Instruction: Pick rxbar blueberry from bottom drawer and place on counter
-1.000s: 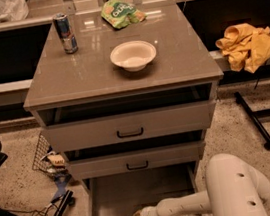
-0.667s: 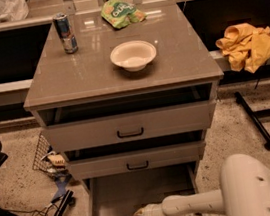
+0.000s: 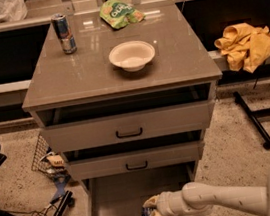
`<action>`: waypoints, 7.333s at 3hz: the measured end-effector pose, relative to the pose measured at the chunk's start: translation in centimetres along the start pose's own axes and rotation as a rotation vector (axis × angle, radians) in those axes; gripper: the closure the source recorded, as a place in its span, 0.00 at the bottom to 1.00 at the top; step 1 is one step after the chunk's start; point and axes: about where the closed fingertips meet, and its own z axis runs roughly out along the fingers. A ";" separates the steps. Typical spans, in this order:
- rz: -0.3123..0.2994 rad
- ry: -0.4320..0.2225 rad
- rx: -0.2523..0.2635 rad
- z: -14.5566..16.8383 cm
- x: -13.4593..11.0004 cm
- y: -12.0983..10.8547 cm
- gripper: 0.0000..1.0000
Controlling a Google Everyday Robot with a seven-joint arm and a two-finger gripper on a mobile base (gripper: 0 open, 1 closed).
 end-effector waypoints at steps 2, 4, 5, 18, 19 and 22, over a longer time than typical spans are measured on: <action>0.136 -0.153 0.025 -12.9 -0.6 -3.8 1.00; 0.178 -0.200 0.038 -20.2 -1.6 -3.5 1.00; 0.145 -0.228 0.040 -20.3 -5.4 -4.2 1.00; -0.005 -0.199 0.288 -35.7 -57.1 -24.2 1.00; 0.023 -0.192 0.303 -32.5 -60.6 -25.7 1.00; 0.044 -0.210 0.288 -28.3 -63.4 -26.8 0.59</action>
Offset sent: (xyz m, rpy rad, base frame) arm -0.0077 -0.1613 0.1445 0.3279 0.1461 -0.0737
